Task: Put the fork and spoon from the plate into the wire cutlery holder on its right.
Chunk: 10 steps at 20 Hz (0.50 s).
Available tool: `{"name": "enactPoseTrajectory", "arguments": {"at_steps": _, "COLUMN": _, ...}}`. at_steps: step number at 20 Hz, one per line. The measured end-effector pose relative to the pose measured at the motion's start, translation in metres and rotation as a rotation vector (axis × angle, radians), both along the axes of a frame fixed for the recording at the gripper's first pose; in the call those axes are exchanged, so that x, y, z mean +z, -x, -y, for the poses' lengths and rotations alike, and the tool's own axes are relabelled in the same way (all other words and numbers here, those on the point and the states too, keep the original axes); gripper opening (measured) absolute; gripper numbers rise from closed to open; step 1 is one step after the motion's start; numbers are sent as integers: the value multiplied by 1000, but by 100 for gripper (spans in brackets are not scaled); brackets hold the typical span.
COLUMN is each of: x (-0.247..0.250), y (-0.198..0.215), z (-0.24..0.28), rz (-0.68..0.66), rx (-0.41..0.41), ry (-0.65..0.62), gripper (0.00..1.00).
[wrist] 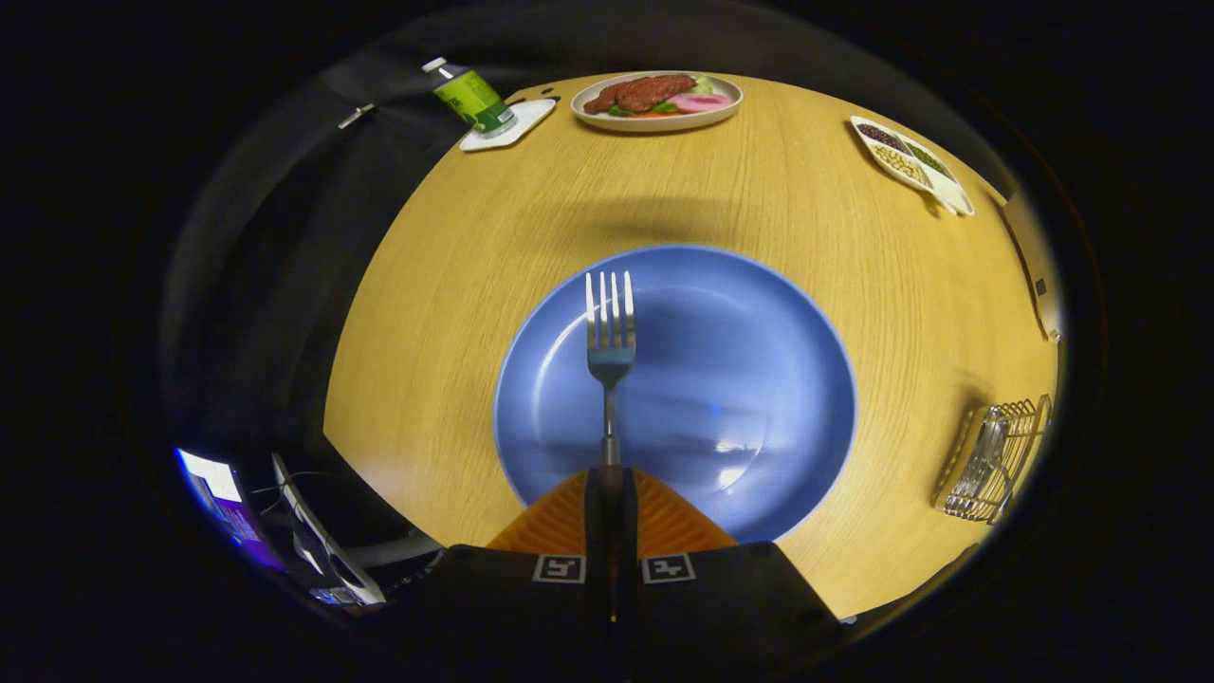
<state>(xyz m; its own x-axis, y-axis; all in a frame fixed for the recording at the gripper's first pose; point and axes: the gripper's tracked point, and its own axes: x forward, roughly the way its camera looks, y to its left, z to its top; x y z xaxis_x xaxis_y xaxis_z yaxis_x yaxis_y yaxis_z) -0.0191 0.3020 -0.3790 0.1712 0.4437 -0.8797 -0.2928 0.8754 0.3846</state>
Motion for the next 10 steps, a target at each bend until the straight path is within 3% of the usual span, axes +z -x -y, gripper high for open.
{"name": "enactPoseTrajectory", "arguments": {"at_steps": 5, "x": 54, "y": -6, "z": 42, "rz": 31, "rx": -49, "ry": -77, "gripper": 7}}
{"name": "enactPoseTrajectory", "arguments": {"at_steps": 10, "x": 94, "y": -3, "z": 128, "rz": 51, "rx": -56, "ry": -41, "gripper": 7}}
